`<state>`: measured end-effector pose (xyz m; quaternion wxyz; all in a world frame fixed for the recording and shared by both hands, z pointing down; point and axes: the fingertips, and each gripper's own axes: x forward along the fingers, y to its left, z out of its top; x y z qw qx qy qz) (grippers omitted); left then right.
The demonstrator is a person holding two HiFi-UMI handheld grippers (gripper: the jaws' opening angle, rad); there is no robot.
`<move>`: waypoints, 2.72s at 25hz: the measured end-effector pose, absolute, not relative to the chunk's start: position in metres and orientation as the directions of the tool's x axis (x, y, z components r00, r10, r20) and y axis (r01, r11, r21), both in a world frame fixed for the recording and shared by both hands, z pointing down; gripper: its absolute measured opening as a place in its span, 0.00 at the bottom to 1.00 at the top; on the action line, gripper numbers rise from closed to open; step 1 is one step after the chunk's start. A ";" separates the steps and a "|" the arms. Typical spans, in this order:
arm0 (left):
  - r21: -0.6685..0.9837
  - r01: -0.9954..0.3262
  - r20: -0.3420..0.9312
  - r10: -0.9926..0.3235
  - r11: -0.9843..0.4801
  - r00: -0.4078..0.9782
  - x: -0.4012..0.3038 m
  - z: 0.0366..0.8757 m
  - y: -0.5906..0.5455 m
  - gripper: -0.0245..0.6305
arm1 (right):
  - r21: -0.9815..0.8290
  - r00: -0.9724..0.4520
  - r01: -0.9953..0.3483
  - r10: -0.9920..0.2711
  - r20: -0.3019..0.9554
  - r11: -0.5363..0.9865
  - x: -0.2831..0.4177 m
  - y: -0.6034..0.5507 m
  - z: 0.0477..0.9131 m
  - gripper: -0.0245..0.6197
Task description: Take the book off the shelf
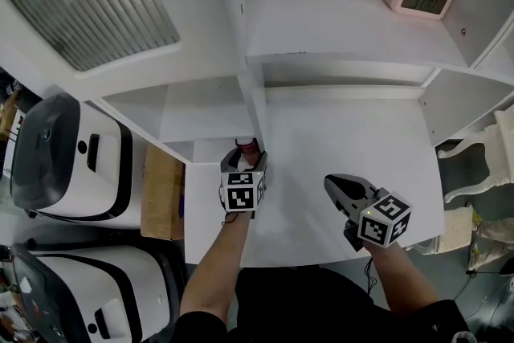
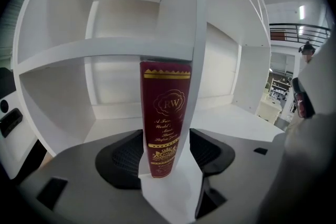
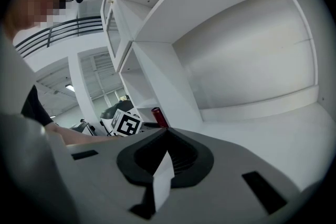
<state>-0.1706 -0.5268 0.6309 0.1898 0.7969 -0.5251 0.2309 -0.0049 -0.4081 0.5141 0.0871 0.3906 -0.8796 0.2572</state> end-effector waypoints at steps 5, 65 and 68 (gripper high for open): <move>0.037 -0.931 0.583 -0.748 -0.364 0.315 -0.177 0.635 -0.530 0.45 | -0.372 -0.671 -0.741 -0.646 0.364 0.559 0.006 -0.403 0.515 0.06; 0.131 -0.982 0.637 -0.748 -0.135 0.188 -0.206 0.633 -0.421 0.37 | -0.372 -0.702 -0.712 -0.628 0.336 0.596 0.067 -0.341 0.506 0.06; 0.133 -0.977 0.621 -0.754 -0.166 0.212 -0.210 0.623 -0.411 0.37 | -0.379 -0.672 -0.739 -0.659 0.340 0.558 0.070 -0.339 0.509 0.06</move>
